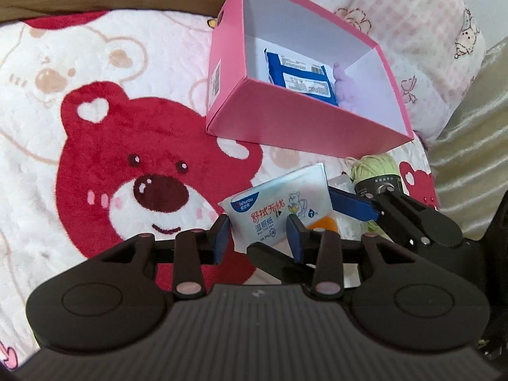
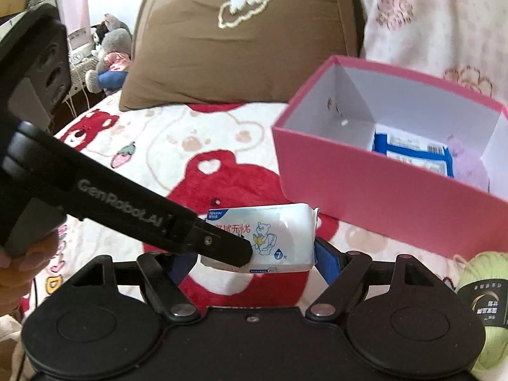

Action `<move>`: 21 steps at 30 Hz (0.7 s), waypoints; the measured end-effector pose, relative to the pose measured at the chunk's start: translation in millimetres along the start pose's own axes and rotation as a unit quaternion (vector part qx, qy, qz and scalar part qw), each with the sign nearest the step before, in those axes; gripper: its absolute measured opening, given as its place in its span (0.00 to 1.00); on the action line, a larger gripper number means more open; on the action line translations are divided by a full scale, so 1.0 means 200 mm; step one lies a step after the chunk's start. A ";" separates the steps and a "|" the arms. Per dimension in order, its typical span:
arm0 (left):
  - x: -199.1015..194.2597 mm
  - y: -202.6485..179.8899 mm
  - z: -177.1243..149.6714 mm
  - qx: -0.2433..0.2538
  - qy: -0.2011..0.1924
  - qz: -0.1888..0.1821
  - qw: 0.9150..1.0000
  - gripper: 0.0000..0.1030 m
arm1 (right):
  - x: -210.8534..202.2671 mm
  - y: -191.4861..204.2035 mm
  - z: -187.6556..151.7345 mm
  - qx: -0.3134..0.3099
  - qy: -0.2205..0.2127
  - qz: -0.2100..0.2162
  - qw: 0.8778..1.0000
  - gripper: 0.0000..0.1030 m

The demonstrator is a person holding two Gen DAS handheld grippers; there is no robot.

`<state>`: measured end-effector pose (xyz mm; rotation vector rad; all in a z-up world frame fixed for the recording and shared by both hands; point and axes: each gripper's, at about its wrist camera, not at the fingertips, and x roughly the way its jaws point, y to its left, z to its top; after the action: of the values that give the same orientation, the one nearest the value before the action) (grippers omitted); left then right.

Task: Organize objects
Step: 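Lift the white wipe pack with the left gripper over the pink box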

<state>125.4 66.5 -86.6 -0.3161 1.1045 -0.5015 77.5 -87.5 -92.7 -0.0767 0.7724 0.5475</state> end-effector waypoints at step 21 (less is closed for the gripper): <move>-0.29 -0.19 -0.08 0.022 -0.083 0.015 0.996 0.36 | -0.27 0.11 0.08 -0.028 -0.036 -0.011 0.999 0.79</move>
<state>81.9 65.8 -31.1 -0.2971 0.9340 -0.4645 44.7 -88.9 -41.4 -0.1159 0.6852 0.5484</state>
